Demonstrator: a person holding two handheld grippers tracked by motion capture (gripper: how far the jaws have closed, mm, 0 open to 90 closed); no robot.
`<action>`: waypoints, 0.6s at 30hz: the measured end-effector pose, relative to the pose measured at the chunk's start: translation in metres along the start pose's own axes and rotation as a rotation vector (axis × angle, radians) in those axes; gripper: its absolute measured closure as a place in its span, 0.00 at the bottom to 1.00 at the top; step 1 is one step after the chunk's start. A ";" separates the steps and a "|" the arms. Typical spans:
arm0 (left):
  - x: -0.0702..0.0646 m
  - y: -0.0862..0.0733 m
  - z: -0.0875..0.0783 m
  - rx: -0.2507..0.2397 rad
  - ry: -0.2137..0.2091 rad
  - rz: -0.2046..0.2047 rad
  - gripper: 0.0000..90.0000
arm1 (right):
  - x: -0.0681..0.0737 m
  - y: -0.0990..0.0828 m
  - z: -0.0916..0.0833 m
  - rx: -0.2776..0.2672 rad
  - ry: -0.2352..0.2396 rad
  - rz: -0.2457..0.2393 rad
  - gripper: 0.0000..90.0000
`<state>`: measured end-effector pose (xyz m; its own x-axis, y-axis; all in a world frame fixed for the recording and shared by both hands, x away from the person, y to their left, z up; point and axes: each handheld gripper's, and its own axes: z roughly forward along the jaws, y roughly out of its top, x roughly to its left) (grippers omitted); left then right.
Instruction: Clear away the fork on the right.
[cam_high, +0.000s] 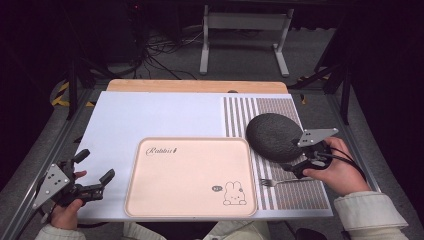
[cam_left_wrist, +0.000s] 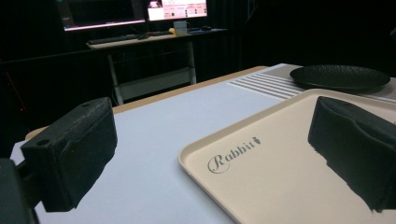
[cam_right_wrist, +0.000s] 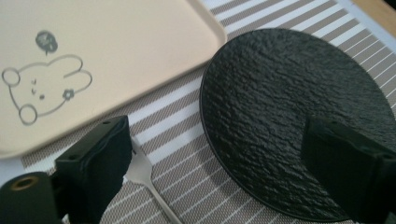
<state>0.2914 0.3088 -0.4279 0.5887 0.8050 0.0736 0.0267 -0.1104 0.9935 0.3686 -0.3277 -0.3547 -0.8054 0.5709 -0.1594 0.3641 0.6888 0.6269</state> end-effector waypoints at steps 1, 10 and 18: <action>0.000 0.000 0.000 0.001 0.001 0.000 0.02 | 0.000 0.001 0.001 0.020 0.004 -0.017 0.12; 0.000 0.000 0.000 -0.001 -0.001 -0.003 0.02 | 0.000 0.012 0.003 0.155 0.040 -0.103 0.13; 0.001 0.000 0.000 0.001 -0.002 -0.002 0.02 | 0.002 0.012 0.012 0.280 0.073 -0.160 0.13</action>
<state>0.2915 0.3094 -0.4278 0.5905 0.8038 0.0719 0.0283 -0.1097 0.9936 0.3770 -0.3125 -0.3565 -0.8905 0.4187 -0.1781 0.3361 0.8691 0.3629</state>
